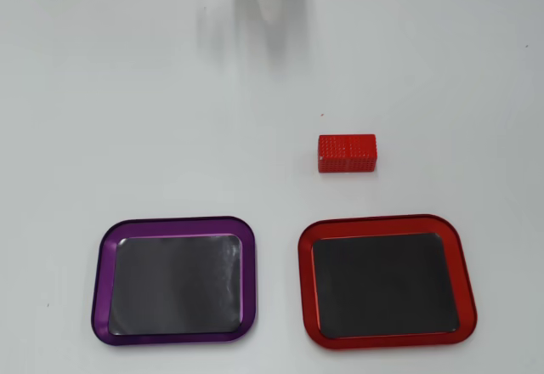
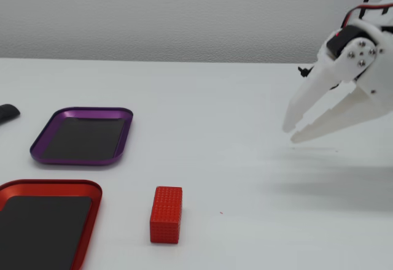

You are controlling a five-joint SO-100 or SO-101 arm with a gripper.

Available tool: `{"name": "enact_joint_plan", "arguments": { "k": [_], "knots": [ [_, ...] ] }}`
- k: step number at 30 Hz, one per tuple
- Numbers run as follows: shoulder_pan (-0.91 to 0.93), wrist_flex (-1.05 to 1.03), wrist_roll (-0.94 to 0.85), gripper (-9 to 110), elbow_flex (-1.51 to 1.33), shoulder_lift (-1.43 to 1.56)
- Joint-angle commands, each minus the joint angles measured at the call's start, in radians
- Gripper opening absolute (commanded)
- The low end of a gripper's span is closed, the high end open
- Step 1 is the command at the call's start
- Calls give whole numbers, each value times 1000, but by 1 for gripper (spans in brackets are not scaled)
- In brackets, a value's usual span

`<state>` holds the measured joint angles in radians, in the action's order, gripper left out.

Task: Grasp a red block and put it in the left red dish.

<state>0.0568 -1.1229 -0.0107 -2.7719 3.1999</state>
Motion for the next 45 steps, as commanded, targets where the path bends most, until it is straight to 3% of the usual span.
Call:
{"name": "enact_joint_plan", "arguments": {
  "k": [1,4,10,19,29,45],
  "knots": [
    [-3,12,0,0,160,-192],
    [-63,-5,-8,1,341,-439],
    [-227,-156,2,16,715,-942],
    [-284,-91,58,27,1094,-1414],
    [-265,34,101,31,1201,-1694],
    [-230,147,97,31,1198,-1752]
  ]
}}
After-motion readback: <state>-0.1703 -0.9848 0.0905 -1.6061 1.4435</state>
